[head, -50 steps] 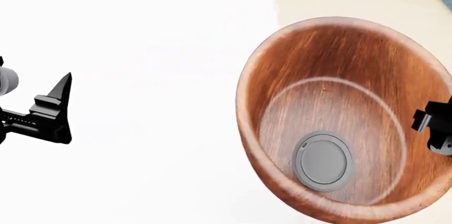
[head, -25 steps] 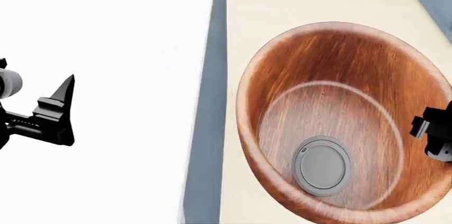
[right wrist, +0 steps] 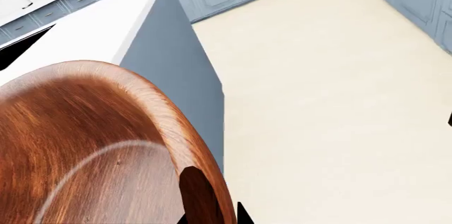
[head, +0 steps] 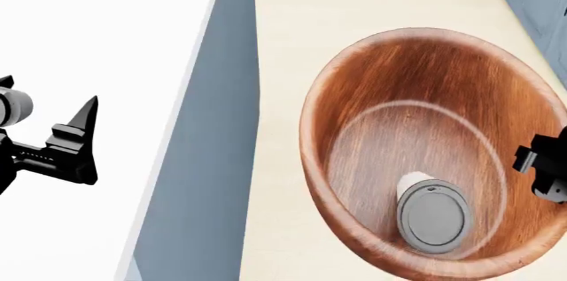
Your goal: Place the cup inside the bowl on the dining table and move the bowl to any counter.
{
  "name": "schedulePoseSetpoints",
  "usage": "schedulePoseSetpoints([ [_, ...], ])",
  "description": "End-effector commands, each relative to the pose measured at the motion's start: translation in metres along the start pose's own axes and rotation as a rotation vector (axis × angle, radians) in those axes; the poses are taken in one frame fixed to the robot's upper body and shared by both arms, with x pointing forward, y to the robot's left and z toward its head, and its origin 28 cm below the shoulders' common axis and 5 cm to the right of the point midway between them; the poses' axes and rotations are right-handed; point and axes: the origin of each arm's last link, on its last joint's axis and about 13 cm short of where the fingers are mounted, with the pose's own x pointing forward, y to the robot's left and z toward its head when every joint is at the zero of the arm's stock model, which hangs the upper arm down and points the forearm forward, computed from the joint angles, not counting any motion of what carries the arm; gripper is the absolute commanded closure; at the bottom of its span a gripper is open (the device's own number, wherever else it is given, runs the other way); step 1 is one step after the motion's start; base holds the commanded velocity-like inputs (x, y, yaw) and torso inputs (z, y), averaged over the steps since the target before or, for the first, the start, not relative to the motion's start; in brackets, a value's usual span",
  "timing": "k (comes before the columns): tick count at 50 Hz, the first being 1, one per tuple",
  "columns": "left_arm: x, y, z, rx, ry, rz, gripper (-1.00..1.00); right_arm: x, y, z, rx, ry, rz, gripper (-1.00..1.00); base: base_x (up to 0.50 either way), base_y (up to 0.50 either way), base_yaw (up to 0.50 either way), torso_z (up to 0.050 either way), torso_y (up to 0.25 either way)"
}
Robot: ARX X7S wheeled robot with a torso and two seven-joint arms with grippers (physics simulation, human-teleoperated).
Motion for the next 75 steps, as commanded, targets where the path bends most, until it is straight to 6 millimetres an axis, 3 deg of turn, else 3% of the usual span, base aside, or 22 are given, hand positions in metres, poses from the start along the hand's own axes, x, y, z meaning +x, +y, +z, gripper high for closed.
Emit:
schedulePoseSetpoints([
  [1, 0.001, 0.0, 0.0, 0.0, 0.004, 0.002, -1.0, 0.001, 0.002, 0.003, -0.008, -0.043, 0.015, 1.0, 0.0, 0.0, 0.0, 0.0, 0.0],
  [14, 0.001, 0.001, -0.002, -0.003, 0.007, 0.002, -1.0, -0.002, 0.002, 0.005, -0.033, -0.026, -0.007, 1.0, 0.0, -0.02, 0.0, 0.0, 0.0],
  [42, 0.001, 0.0, -0.002, -0.004, 0.007, 0.004, -1.0, 0.005, 0.002, 0.003, -0.067, -0.027, -0.023, 1.0, 0.29, -0.44, 0.0, 0.0, 0.001],
  [75, 0.002, 0.0, -0.004, 0.001, 0.013, 0.0, -1.0, 0.014, 0.005, 0.002, -0.085, -0.043, 0.017, 1.0, 0.48, -0.19, 0.0, 0.0, 0.002],
])
